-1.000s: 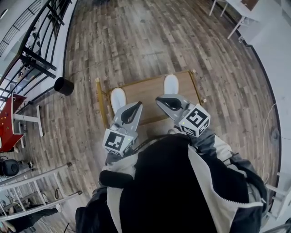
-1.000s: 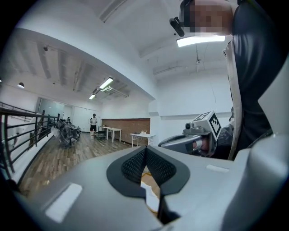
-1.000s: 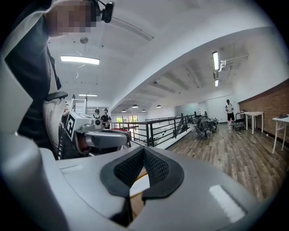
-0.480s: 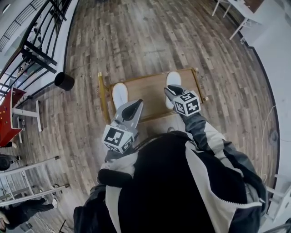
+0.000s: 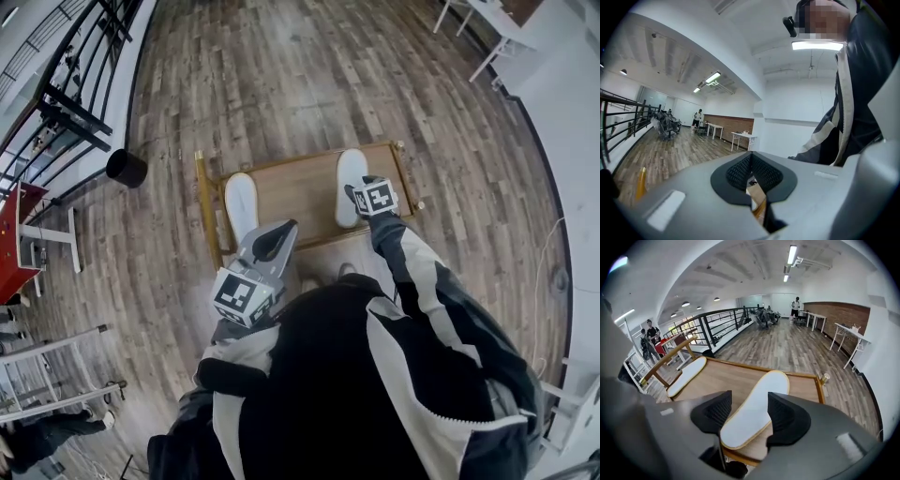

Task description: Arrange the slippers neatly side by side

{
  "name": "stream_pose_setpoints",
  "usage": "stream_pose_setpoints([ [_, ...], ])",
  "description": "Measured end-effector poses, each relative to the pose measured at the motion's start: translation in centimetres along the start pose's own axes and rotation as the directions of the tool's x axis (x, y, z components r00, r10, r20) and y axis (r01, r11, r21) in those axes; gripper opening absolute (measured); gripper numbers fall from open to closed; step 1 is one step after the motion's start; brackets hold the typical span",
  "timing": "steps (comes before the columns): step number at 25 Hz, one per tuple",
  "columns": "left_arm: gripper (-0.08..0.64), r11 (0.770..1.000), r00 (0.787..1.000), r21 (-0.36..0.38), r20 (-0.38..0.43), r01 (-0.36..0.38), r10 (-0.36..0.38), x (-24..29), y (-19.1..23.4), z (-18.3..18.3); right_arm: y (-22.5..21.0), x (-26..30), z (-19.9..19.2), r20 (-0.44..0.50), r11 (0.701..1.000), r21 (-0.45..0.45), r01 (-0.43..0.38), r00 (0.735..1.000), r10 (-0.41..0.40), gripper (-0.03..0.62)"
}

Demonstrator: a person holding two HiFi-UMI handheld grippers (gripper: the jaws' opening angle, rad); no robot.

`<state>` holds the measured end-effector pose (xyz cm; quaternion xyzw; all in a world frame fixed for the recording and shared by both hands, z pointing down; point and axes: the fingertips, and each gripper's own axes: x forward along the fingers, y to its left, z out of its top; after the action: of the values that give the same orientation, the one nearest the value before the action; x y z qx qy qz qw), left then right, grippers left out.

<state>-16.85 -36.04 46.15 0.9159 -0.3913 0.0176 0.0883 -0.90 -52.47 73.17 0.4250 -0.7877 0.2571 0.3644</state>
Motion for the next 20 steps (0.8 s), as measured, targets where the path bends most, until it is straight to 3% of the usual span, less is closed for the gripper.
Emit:
stream_pose_setpoints([
  [5, 0.012, 1.000, 0.999, -0.015, -0.027, -0.020, 0.020, -0.6, 0.1, -1.0, -2.9, 2.9, -0.6, -0.092, 0.998, 0.054, 0.045, 0.995, -0.040, 0.252],
  [14, 0.012, 0.998, 0.994, -0.010, -0.089, -0.062, 0.060, -2.5, 0.5, -2.4, -4.5, 6.4, -2.9, -0.171, 0.981, 0.192, 0.033, 0.985, 0.000, 0.235],
  [15, 0.012, 0.998, 0.993, -0.010, -0.093, -0.068, 0.067, -2.6, 0.6, -2.5, -4.6, 6.5, -3.1, -0.180, 0.980, 0.195, 0.033, 0.984, 0.002, 0.218],
  [17, 0.012, 0.997, 0.992, -0.011, -0.097, -0.083, 0.081, -2.9, 0.8, -2.6, -4.8, 6.6, -3.2, -0.187, 0.980, 0.195, 0.040, 0.982, -0.003, 0.028],
  [20, 0.012, 0.995, 0.990, -0.012, -0.099, -0.097, 0.096, -3.1, 1.3, -2.6, -5.0, 6.6, -2.7, -0.176, 0.980, 0.192, 0.051, 0.984, -0.016, 0.025],
])
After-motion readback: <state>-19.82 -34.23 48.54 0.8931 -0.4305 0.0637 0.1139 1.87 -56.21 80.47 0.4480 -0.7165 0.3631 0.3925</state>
